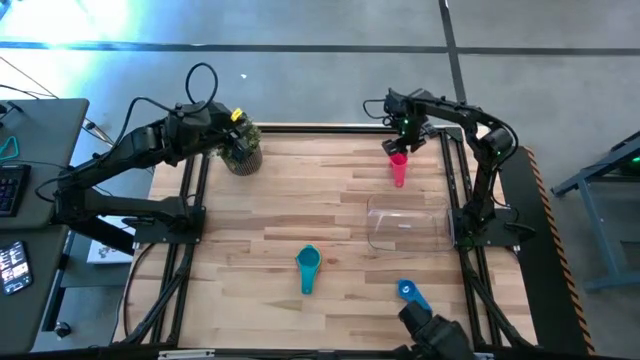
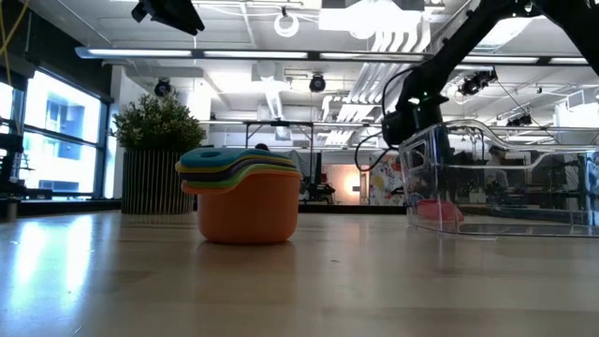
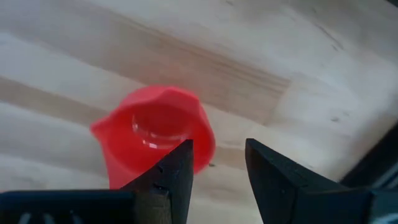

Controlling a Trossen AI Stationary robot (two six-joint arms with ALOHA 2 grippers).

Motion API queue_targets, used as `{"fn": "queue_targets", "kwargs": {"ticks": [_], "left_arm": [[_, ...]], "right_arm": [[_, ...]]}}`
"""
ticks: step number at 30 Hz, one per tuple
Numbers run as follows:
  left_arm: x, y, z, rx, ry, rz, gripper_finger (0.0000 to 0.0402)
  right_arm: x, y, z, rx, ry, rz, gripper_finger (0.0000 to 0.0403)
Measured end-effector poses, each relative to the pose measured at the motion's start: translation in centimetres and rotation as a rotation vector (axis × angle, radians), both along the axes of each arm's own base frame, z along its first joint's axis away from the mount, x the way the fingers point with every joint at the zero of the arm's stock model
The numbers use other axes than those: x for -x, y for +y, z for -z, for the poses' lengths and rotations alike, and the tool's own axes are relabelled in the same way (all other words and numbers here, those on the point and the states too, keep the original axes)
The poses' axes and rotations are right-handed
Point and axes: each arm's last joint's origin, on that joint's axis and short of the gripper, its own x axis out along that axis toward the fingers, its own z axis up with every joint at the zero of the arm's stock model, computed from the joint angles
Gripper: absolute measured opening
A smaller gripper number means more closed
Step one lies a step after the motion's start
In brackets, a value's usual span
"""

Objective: Nest measuring cups in basket
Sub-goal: Stack the pink measuring cup on top of the light blue measuring cup

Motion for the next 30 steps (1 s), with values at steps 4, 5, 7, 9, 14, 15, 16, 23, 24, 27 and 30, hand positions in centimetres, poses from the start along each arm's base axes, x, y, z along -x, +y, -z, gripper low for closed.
{"fn": "queue_targets", "kwargs": {"ticks": [4,5,7,9,14,15,16,23,24,27,30], "left_arm": [[0.0,0.0,0.0,-0.012,0.014,0.007,0.0113],[0.0,0.0,0.0,-0.015,0.016,0.008,0.0113],[0.1,0.1,0.0,-0.015,0.016,0.002,0.0113],[0.1,0.2,0.0,-0.015,0.017,-0.004,0.0113],[0.2,0.5,0.0,-0.017,0.019,-0.021,0.0113],[0.3,0.5,0.0,-0.017,0.019,-0.023,0.0113],[0.3,0.6,0.0,-0.017,0.019,-0.026,0.0113],[0.3,0.7,0.0,-0.016,0.019,-0.032,0.0113],[0.3,0.7,0.0,-0.015,0.019,-0.032,0.0113],[0.3,0.7,0.0,-0.015,0.019,-0.032,0.0113],[0.4,0.7,0.0,-0.014,0.020,-0.032,0.0113]], "right_arm": [[0.0,0.0,0.8,0.025,-0.021,0.015,0.0138],[0.0,0.0,1.0,0.030,-0.024,0.020,0.0138],[0.0,0.0,1.3,0.041,-0.021,0.033,0.0138],[0.1,0.1,1.5,0.048,-0.005,0.037,0.0138],[0.2,0.2,1.6,0.047,0.006,0.058,0.0117],[0.2,0.2,1.6,0.047,0.007,0.064,0.0105],[0.2,0.2,1.6,0.048,0.008,0.072,0.0090],[0.2,0.2,1.6,0.050,0.010,0.101,0.0012],[0.2,0.3,1.6,0.049,0.011,0.110,0.0015],[0.2,0.4,1.5,0.040,0.017,0.110,0.0009],[-0.1,0.6,1.2,0.028,0.029,0.100,0.0005]]}}
